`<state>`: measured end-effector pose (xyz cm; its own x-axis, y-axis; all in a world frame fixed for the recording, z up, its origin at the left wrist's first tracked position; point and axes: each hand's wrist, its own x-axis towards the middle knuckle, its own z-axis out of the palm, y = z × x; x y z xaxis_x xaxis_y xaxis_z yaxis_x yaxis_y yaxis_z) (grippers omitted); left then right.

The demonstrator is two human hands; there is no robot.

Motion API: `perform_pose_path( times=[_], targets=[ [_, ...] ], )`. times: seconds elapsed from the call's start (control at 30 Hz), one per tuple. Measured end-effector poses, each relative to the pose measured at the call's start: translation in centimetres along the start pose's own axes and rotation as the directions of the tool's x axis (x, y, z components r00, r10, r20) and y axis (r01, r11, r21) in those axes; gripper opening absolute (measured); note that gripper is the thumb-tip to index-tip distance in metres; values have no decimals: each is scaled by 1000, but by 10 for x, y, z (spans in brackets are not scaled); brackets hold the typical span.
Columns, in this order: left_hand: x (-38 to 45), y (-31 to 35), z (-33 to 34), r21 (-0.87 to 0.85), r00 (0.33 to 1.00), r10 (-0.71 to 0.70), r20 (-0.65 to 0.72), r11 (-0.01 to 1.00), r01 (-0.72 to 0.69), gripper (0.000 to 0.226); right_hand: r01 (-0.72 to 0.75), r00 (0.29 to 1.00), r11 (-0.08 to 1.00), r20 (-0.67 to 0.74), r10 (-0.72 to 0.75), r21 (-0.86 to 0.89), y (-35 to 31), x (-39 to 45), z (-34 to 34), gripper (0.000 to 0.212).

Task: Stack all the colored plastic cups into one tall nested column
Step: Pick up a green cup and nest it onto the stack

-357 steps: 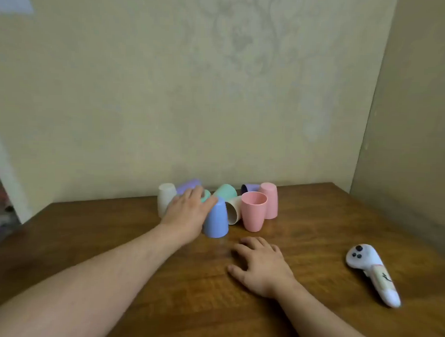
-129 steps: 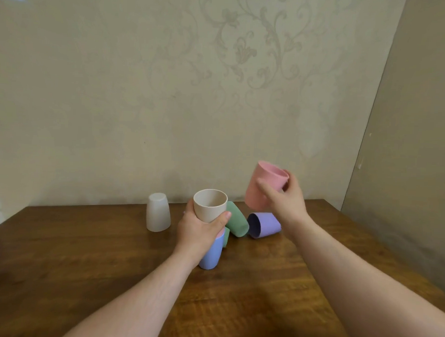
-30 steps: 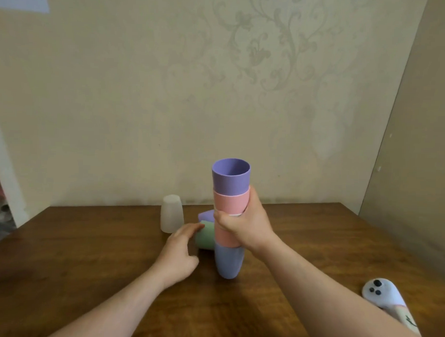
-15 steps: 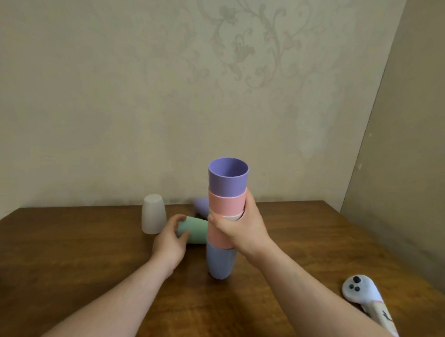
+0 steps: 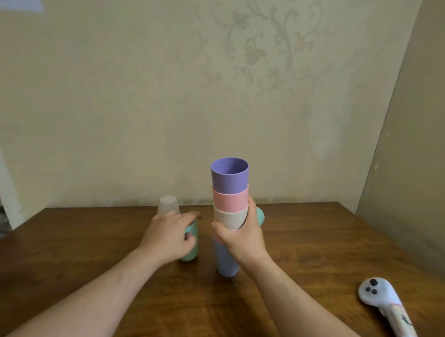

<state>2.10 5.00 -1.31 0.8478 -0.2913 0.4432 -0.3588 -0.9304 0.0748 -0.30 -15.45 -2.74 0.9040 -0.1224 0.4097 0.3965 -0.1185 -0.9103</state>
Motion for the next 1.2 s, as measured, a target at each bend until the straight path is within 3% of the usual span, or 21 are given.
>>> perform_pose_path(
  times=[0.1,0.2,0.3,0.37,0.4,0.47,0.53,0.6,0.7,0.83,0.97,1.07,1.2],
  targets=[
    [9,12,-2,134,995,55,78,989,-65,52,11,1000,1000,12,-11,10,-1,0,-1,76],
    [5,9,6,-19,991,86,98,996,-85,40,23,1000,1000,15,-23,19,-1,1,-1,76],
    [-10,-2,31,-194,989,19,-149,980,-48,31,22,1000,1000,11,-22,20,0,1,-1,75],
    [-19,-3,42,-328,948,-133,-289,944,32,26,19,1000,1000,11,-19,11,2,2,-1,76],
    [-24,-1,44,-412,929,-228,-291,906,94,29,18,1000,1000,9,-18,3,3,2,0,78],
    [-31,3,51,-572,893,-400,-208,790,221,44,16,1000,1000,3,-16,-6,4,3,0,79],
    [-37,4,59,-666,866,-490,-97,679,310,74,18,1000,1000,2,-18,-10,4,3,0,80],
    [-42,4,67,-707,855,-519,14,599,376,107,19,1000,1000,12,-18,-6,3,3,-1,81],
    [-40,6,61,-759,847,-519,117,504,413,118,15,1000,1000,23,-15,4,5,3,-2,82],
    [-12,16,8,-898,788,-616,7,343,276,108,12,1000,1000,26,-13,25,7,3,-2,77],
    [33,41,-87,-975,771,-606,-198,200,-93,95,-10,1000,1000,19,10,10,9,4,1,82],
    [55,70,-144,-935,836,-431,-340,255,-249,97,-13,1000,1000,14,13,-6,9,4,2,86],
    [64,98,-147,-893,941,-191,-280,412,-182,104,-15,999,1000,39,15,5,10,5,-1,89]
  ],
)
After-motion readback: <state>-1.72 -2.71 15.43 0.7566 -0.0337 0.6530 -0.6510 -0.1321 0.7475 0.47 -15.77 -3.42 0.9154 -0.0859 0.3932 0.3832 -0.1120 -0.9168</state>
